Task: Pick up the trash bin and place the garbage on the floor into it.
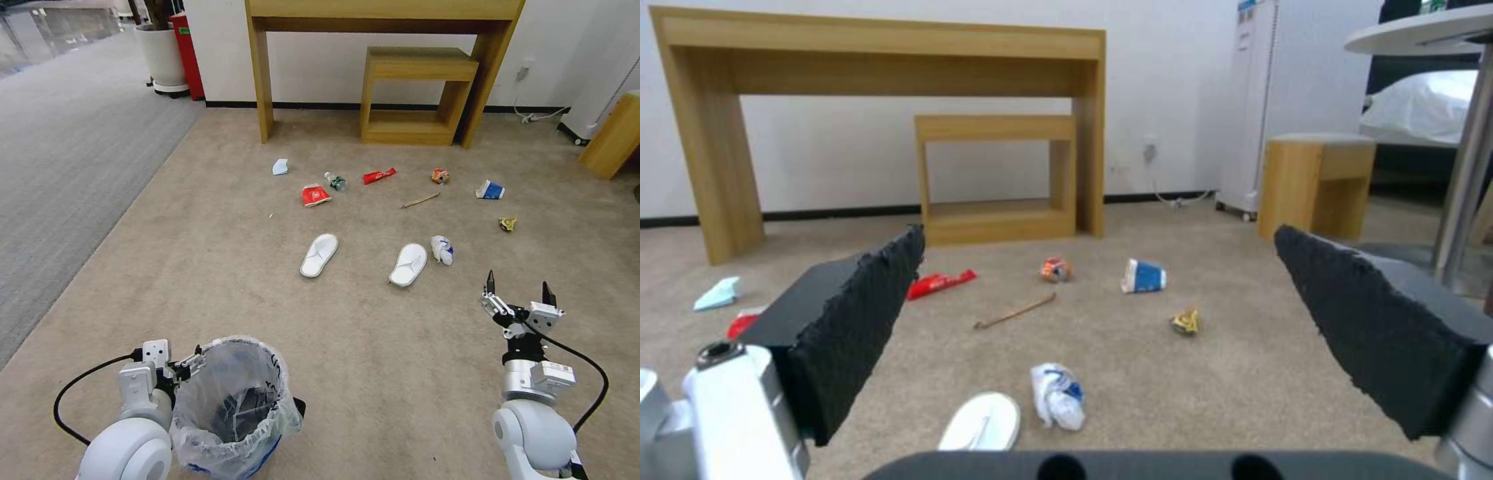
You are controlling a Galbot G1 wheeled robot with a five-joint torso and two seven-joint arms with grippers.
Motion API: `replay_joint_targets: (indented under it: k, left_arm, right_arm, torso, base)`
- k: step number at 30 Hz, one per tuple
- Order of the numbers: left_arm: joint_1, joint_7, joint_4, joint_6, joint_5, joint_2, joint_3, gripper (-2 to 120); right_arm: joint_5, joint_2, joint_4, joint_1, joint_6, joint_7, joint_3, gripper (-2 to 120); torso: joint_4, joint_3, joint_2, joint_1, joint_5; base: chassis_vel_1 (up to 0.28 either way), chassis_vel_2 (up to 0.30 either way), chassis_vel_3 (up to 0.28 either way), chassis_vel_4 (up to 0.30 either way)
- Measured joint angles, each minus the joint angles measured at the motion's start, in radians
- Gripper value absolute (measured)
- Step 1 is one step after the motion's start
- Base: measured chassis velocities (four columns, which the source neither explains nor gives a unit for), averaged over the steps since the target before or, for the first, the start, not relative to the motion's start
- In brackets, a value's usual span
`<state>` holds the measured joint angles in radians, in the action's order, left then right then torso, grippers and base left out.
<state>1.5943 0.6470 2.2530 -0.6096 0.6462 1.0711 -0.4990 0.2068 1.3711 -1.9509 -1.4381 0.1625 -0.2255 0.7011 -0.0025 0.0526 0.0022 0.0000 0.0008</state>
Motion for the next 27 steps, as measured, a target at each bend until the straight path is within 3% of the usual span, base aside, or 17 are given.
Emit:
replay_joint_targets:
  k: [20,27]
  left_arm:
    - [0.08,0.019,0.006,-0.009,-0.031,0.01,0.029,100]
    - [0.158,0.025,0.04,-0.012,-0.036,0.005,0.01,100]
  right_arm:
    - [0.001,-0.003,-0.005,-0.001,-0.009,-0.009,0.015,100]
    - [0.003,-0.008,-0.011,-0.002,-0.027,-0.013,0.008,100]
  torso:
    - [0.0,0.0,0.0,0.0,-0.0001]
    - [0.0,0.0,0.0,0.0,0.0]
  base:
    - [0.0,0.0,0.0,0.0]
    - [0.0,0.0,0.0,0.0]
